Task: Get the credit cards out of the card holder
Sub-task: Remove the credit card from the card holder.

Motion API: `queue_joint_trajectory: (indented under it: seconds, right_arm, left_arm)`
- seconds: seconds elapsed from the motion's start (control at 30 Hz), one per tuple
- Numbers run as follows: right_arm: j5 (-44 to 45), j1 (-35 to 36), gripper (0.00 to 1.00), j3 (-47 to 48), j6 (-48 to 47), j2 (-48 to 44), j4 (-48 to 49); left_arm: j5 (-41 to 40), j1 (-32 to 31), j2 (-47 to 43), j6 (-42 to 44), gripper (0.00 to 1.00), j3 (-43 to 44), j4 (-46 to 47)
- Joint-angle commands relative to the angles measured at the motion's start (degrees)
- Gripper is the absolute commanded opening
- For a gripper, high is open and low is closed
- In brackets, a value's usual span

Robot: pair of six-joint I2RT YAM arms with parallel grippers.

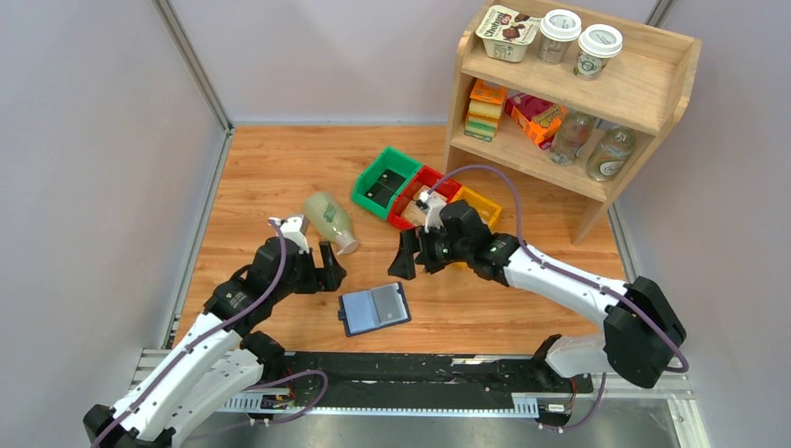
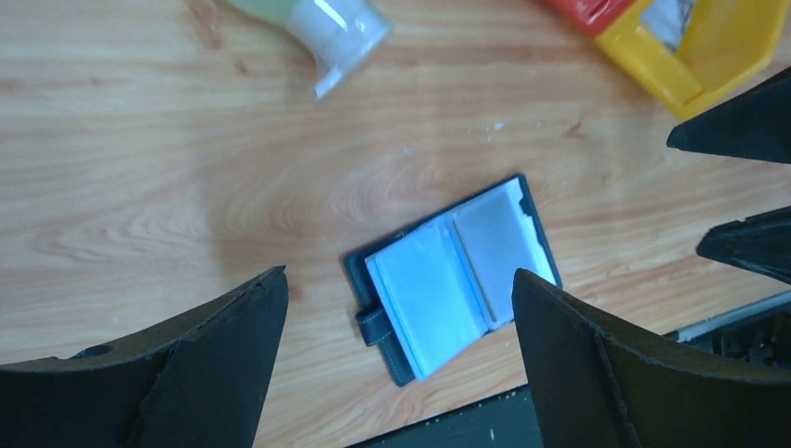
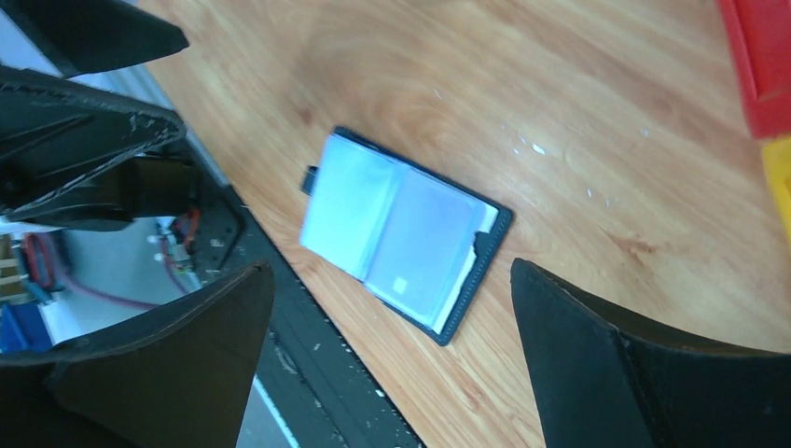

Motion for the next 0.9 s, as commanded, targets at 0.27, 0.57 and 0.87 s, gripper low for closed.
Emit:
queue_joint_trajectory:
  seconds: [0.27,0.57,0.87]
  right_arm:
    - [24.2,9.8,0.96,4.1,10.9,13.8,-9.1]
    - [23.3,10.3,0.82,6.7,14.4,18.6,-11.8]
    - [18.8,10.3,0.77,6.6,14.5,19.2,-9.5]
  left_arm:
    - [6.8,0.3,7.3,-3.6,0.93,-8.1,4.3]
    - [5.0,0.2,11.0,-5.5,0.93,-8.9,2.6]
    - [5.4,0.2,14.6,-9.0,0.91,-9.1,4.9]
